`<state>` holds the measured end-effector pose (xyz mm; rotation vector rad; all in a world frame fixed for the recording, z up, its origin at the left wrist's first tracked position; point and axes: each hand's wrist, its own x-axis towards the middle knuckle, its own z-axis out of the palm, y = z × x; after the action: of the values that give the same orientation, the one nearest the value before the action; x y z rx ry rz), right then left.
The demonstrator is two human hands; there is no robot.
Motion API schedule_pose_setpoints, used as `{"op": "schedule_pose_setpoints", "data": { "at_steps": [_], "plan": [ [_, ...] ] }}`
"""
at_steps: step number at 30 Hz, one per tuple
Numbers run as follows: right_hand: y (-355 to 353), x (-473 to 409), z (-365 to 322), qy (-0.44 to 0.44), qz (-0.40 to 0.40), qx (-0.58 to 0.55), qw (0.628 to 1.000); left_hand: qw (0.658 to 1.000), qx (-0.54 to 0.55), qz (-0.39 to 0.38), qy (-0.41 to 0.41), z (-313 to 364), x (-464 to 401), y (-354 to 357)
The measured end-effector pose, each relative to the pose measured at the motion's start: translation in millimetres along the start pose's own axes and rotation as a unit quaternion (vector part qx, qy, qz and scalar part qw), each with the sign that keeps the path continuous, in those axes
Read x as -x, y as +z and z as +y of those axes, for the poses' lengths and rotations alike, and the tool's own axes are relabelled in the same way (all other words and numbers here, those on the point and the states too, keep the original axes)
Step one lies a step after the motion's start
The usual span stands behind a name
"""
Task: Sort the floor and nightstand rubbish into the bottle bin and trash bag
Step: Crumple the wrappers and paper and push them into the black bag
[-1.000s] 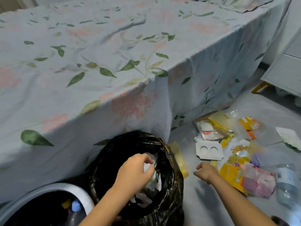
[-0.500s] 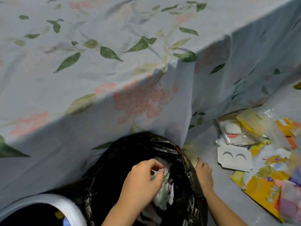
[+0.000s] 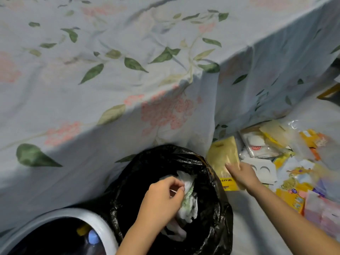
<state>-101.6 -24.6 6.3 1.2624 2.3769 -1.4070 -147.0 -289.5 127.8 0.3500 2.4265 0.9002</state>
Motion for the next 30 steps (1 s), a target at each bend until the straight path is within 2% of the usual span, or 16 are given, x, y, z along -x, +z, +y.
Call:
{"op": "schedule_pose_setpoints", "data": {
  "at_steps": [4,10,13,15,17,22,26,30],
  "plan": [
    [-53,13,-55,-0.04,-0.003,-0.015,0.999,0.999,0.037,0.01,0.015,10,22,-12],
    [-130,94,-123,-0.025,-0.079,-0.113,0.99,0.985,0.173,0.008,0.014,40,64,-18],
    [-144,155,-145,-0.025,-0.166,-0.174,0.97,0.952,0.304,0.005,-0.02,60,75,-28],
    [-142,190,-153,-0.047,-0.21,-0.169,0.962,0.915,0.4,-0.038,-0.025,74,84,-41],
    [-135,219,-159,-0.071,-0.241,-0.149,0.956,0.889,0.451,-0.082,0.001,83,94,-53],
    [-125,250,-156,-0.099,-0.255,-0.159,0.949,0.898,0.435,-0.049,0.052,82,112,-58],
    [-123,257,-145,-0.122,-0.252,-0.182,0.942,0.897,0.44,-0.026,0.04,75,115,-55],
    [-119,255,-144,-0.137,-0.235,-0.171,0.947,0.876,0.482,-0.021,0.003,75,112,-50]
  ]
}}
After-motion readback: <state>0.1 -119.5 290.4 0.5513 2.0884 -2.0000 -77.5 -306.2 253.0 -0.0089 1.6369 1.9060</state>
